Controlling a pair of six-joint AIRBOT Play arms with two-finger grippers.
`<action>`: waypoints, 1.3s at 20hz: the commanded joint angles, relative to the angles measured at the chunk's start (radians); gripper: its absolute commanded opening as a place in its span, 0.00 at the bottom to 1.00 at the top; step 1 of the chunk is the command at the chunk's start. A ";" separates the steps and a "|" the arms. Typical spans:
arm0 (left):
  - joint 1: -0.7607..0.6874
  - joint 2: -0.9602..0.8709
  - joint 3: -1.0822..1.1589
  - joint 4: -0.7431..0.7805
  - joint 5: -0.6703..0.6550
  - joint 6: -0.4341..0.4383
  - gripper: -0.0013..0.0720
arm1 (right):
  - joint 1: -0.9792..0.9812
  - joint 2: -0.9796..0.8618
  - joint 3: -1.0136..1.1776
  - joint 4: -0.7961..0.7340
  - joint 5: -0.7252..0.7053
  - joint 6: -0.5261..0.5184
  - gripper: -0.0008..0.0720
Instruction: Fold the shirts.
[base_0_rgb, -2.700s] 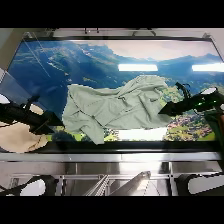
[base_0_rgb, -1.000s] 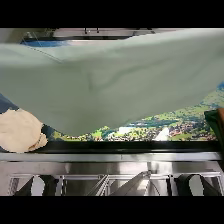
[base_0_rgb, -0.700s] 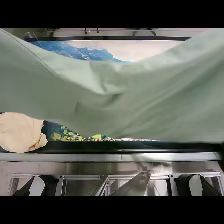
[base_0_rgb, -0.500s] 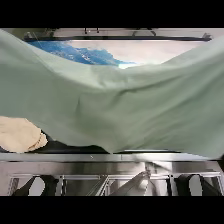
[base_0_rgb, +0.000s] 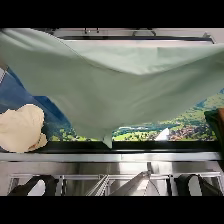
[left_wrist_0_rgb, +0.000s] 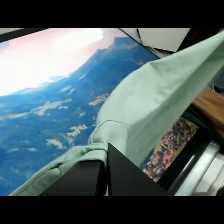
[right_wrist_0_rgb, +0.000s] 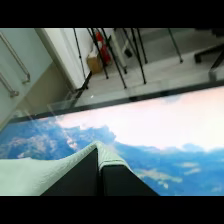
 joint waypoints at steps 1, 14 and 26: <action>-0.022 0.134 0.068 0.002 -0.004 -0.027 0.05 | 0.005 0.122 0.055 -0.029 -0.052 0.002 0.03; -0.034 -0.144 0.202 0.193 -0.207 -0.205 0.06 | 0.010 -0.023 0.111 -0.346 -0.005 0.238 0.03; -0.045 -0.889 -0.011 0.182 0.087 0.029 0.05 | 0.076 -0.864 -0.166 0.259 -0.049 -0.349 0.03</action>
